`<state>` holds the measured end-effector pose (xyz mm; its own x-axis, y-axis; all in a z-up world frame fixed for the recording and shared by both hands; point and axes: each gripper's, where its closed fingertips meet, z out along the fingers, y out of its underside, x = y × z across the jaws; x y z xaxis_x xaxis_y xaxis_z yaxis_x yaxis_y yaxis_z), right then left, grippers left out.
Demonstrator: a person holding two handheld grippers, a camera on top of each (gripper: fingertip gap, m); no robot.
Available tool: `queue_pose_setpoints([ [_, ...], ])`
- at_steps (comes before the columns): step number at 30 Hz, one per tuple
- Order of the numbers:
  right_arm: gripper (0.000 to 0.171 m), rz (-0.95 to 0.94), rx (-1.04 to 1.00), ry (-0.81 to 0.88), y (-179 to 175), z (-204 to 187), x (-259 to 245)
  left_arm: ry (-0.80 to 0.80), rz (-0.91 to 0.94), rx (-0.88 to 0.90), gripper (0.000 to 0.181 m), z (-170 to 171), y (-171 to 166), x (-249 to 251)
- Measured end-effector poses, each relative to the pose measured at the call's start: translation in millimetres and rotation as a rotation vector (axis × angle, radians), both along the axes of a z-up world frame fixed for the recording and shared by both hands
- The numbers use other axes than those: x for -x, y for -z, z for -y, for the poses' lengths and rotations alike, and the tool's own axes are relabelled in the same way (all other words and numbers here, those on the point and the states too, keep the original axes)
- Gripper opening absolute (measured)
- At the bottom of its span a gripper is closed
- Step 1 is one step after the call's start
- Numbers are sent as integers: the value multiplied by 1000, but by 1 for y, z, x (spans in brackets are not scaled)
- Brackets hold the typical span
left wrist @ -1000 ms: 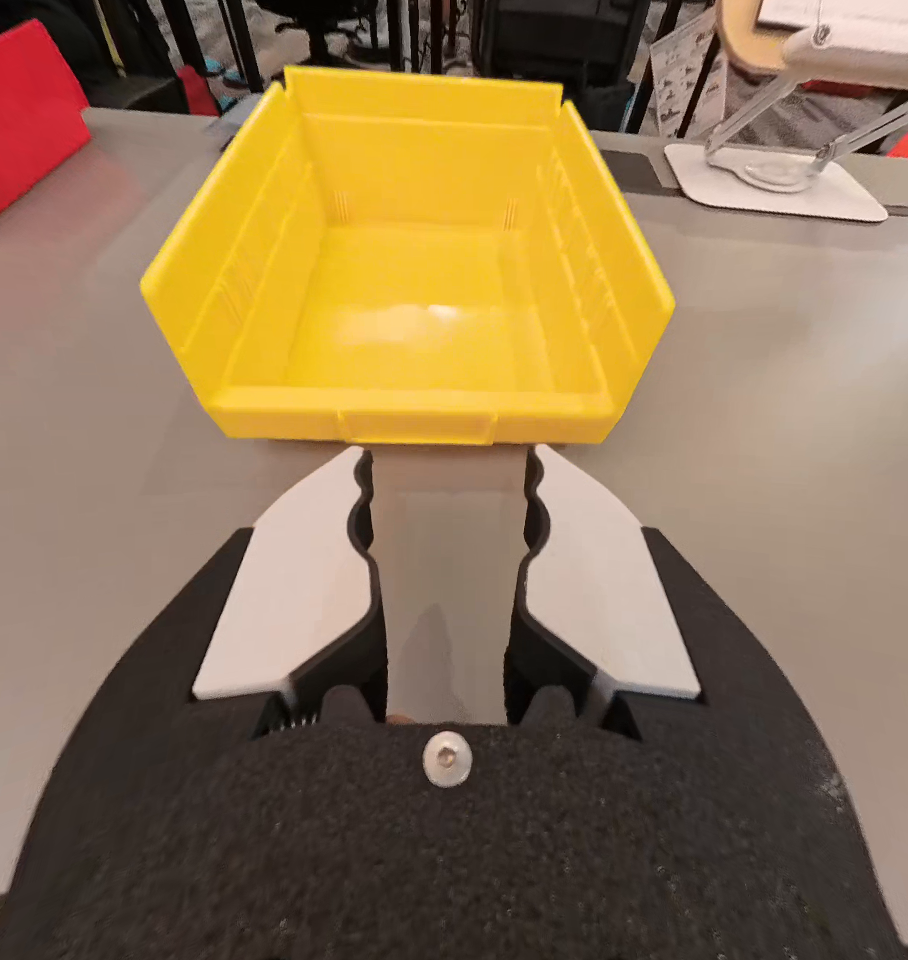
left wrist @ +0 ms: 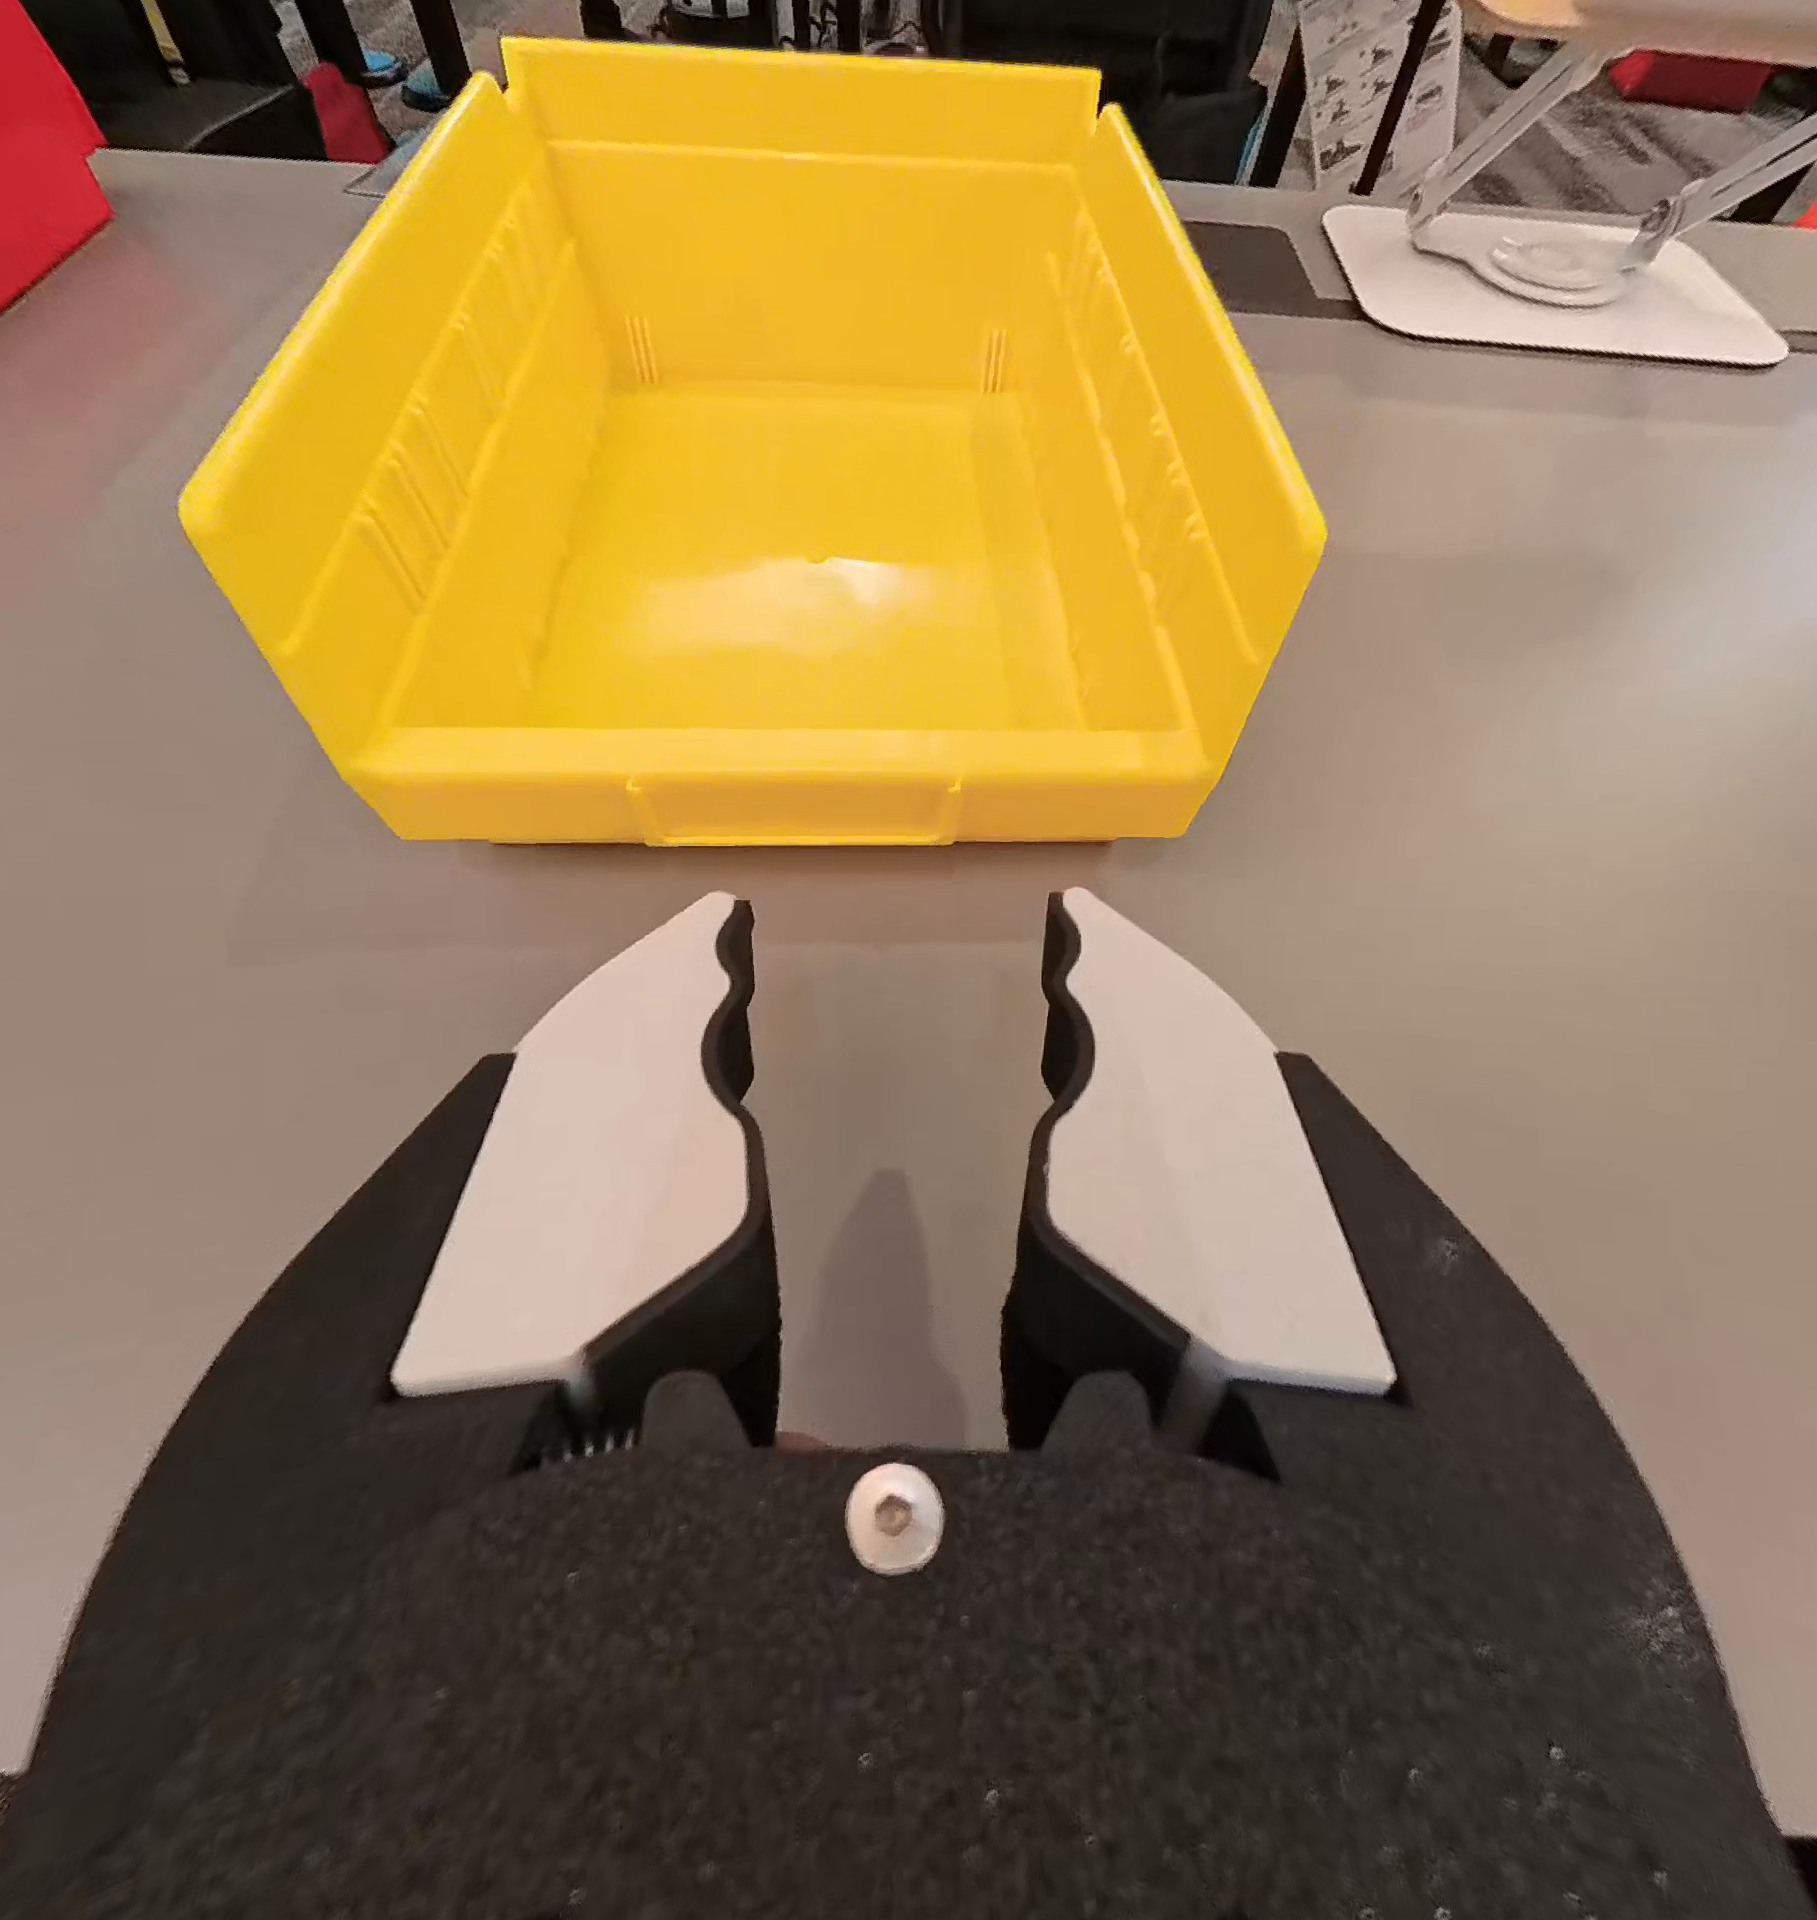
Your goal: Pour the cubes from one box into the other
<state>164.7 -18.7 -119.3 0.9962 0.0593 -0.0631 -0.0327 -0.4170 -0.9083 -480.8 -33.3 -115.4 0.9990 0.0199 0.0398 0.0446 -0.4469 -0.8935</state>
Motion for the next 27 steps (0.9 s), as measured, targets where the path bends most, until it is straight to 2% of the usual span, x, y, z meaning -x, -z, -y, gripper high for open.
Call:
queue_pose_setpoints([
  [12, 72, -17, -14, 41, -2, 8, -18, 25, -12, -10, 57, -7, 1, -12],
  [16, 72, -31, -31, 57, -7, 11, -21, 91, 35, -29, 58, -5, -11, -56],
  [18, 72, -20, -34, 71, -9, 12, -26, 146, 78, -83, 51, -7, -28, -106],
  [20, 73, -10, -37, 86, -9, 11, -31, 322, 114, -108, 48, -11, -44, -193],
  [22, 73, -4, -40, 100, -10, 11, -37, 496, 106, -77, 55, -12, -48, -293],
  [25, 74, 19, -60, 153, -14, 13, -52, 674, 124, 19, 66, -15, -34, -437],
  [27, 73, 28, -68, 166, -16, 14, -60, 666, 84, 66, 65, -30, -14, -504],
])
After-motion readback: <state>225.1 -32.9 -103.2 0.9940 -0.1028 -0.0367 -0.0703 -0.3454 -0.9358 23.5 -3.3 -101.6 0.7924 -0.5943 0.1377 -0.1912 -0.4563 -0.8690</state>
